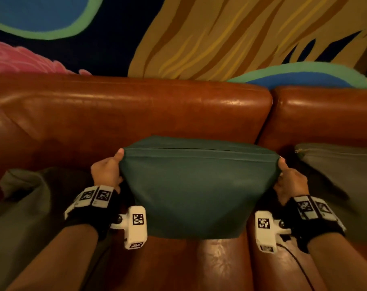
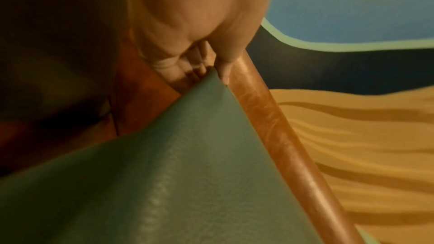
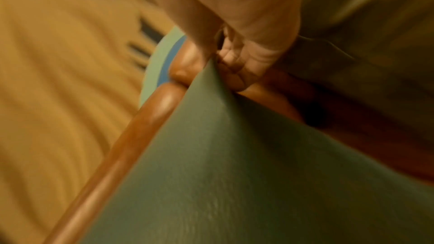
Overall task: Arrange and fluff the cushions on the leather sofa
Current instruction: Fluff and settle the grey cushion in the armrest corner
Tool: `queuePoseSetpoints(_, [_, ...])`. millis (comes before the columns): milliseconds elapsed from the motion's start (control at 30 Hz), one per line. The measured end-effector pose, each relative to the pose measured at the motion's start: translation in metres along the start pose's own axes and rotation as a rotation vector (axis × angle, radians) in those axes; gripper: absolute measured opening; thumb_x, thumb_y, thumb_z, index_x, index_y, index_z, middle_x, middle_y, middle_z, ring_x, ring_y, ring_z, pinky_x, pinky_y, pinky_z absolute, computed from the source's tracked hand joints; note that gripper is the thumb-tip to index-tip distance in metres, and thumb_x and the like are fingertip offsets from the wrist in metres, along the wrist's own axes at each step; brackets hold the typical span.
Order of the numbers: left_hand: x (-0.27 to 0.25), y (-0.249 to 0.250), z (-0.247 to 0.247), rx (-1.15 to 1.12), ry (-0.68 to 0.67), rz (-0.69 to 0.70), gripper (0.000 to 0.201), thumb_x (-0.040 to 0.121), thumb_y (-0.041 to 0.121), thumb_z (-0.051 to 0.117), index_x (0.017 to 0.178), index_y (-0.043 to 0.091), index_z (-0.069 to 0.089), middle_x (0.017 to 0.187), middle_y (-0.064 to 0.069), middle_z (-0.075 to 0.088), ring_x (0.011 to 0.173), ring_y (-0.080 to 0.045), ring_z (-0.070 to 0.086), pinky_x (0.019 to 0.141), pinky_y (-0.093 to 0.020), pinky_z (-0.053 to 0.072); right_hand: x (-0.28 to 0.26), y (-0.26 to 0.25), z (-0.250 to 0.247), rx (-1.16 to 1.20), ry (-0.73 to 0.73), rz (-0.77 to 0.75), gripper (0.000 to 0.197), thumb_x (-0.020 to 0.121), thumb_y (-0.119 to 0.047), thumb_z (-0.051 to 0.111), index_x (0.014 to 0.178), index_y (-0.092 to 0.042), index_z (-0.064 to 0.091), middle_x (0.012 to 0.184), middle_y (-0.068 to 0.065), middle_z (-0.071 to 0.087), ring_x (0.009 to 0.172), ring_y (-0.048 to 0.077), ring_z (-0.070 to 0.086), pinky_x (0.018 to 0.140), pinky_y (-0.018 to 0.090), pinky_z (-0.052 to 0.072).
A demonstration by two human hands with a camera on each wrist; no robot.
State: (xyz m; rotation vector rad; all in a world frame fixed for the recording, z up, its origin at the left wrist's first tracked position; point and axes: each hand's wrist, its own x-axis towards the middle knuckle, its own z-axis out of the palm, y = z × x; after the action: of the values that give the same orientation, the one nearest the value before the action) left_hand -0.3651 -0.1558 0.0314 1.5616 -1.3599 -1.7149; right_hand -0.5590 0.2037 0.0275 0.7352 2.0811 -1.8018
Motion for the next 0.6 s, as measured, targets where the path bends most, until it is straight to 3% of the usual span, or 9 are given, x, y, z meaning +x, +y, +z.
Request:
queuePoseSetpoints(67, [-0.004, 0.001, -0.011, 0.099, 0.006, 0.133, 0.024, 0.089, 0.037, 0.066, 0.085, 0.013, 0.069, 0.086, -0.010, 0.068, 0.086, -0.029, 0.067, 0.071, -0.039, 0.058, -0.006, -0.002, -0.004, 0.007, 0.021, 0.049, 0.038, 0.097, -0.038, 0.057, 0.117, -0.005, 0.060, 0.120, 0.020, 0.060, 0.090, 0.021, 0.060, 0.081, 0.038, 0.051])
queuePoseSetpoints(100, [-0.008, 0.005, -0.021, 0.130, 0.032, 0.202, 0.028, 0.093, 0.038, 0.060, 0.100, 0.012, 0.067, 0.095, -0.011, 0.068, 0.083, -0.029, 0.068, 0.063, -0.033, 0.059, -0.012, -0.005, -0.008, -0.040, 0.058, 0.051, 0.038, 0.094, -0.044, 0.059, 0.115, -0.012, 0.057, 0.122, 0.015, 0.060, 0.098, 0.024, 0.060, 0.084, 0.040, 0.049])
queuePoseSetpoints(167, [-0.019, 0.017, -0.049, 0.137, 0.101, 0.323, 0.031, 0.099, 0.031, 0.050, 0.123, 0.011, 0.056, 0.104, -0.008, 0.064, 0.074, -0.019, 0.067, 0.053, -0.019, 0.055, -0.027, -0.019, -0.014, -0.282, 0.214, -0.025, 0.049, 0.088, -0.050, 0.062, 0.120, -0.014, 0.052, 0.136, 0.018, 0.054, 0.122, 0.036, 0.049, 0.101, 0.048, 0.041])
queuePoseSetpoints(233, [-0.039, 0.026, -0.086, 0.100, 0.141, 0.403, 0.021, 0.101, 0.024, 0.047, 0.117, 0.014, 0.056, 0.098, -0.005, 0.066, 0.066, -0.011, 0.066, 0.054, -0.017, 0.054, -0.050, -0.035, -0.008, -0.484, 0.323, -0.187, 0.047, 0.090, -0.038, 0.063, 0.126, -0.010, 0.051, 0.142, 0.020, 0.045, 0.135, 0.041, 0.035, 0.109, 0.051, 0.029])
queuePoseSetpoints(267, [-0.052, 0.025, -0.108, 0.090, 0.147, 0.422, 0.016, 0.101, 0.022, 0.047, 0.111, 0.013, 0.057, 0.092, -0.005, 0.067, 0.061, -0.009, 0.066, 0.054, -0.017, 0.053, -0.066, -0.042, 0.004, -0.527, 0.297, -0.284, 0.044, 0.091, -0.030, 0.063, 0.127, -0.010, 0.050, 0.143, 0.021, 0.042, 0.136, 0.041, 0.032, 0.110, 0.052, 0.026])
queuePoseSetpoints(367, [-0.092, 0.002, -0.179, 0.115, 0.244, 0.401, 0.014, 0.100, 0.018, 0.048, 0.100, 0.011, 0.060, 0.079, -0.009, 0.064, 0.052, -0.002, 0.061, 0.054, -0.018, 0.053, -0.120, -0.046, 0.061, -0.625, 0.064, -0.611, 0.043, 0.087, -0.016, 0.066, 0.126, -0.008, 0.050, 0.137, 0.022, 0.045, 0.130, 0.042, 0.036, 0.105, 0.049, 0.028])
queuePoseSetpoints(433, [-0.117, -0.018, -0.222, 0.214, 0.355, 0.374, 0.016, 0.100, 0.019, 0.050, 0.098, 0.011, 0.063, 0.075, -0.011, 0.063, 0.056, -0.002, 0.060, 0.062, -0.023, 0.051, -0.158, -0.037, 0.107, -0.674, -0.139, -0.755, 0.039, 0.086, -0.013, 0.066, 0.123, -0.009, 0.053, 0.128, 0.016, 0.053, 0.123, 0.038, 0.042, 0.099, 0.044, 0.030])
queuePoseSetpoints(533, [-0.135, -0.045, -0.285, 0.469, 0.499, 0.328, 0.024, 0.098, 0.027, 0.051, 0.103, 0.011, 0.068, 0.087, -0.008, 0.068, 0.083, -0.019, 0.064, 0.076, -0.031, 0.047, -0.218, -0.015, 0.185, -0.706, -0.524, -0.858, 0.025, 0.086, -0.013, 0.063, 0.111, -0.013, 0.060, 0.107, 0.006, 0.063, 0.111, 0.033, 0.054, 0.097, 0.044, 0.038])
queuePoseSetpoints(600, [-0.139, -0.061, -0.319, 0.585, 0.536, 0.297, 0.034, 0.099, 0.033, 0.048, 0.106, 0.008, 0.070, 0.097, -0.014, 0.070, 0.091, -0.031, 0.063, 0.081, -0.040, 0.048, -0.256, 0.006, 0.235, -0.799, -0.746, -0.901, 0.018, 0.086, -0.015, 0.062, 0.103, -0.015, 0.065, 0.105, 0.010, 0.064, 0.108, 0.033, 0.058, 0.096, 0.045, 0.043])
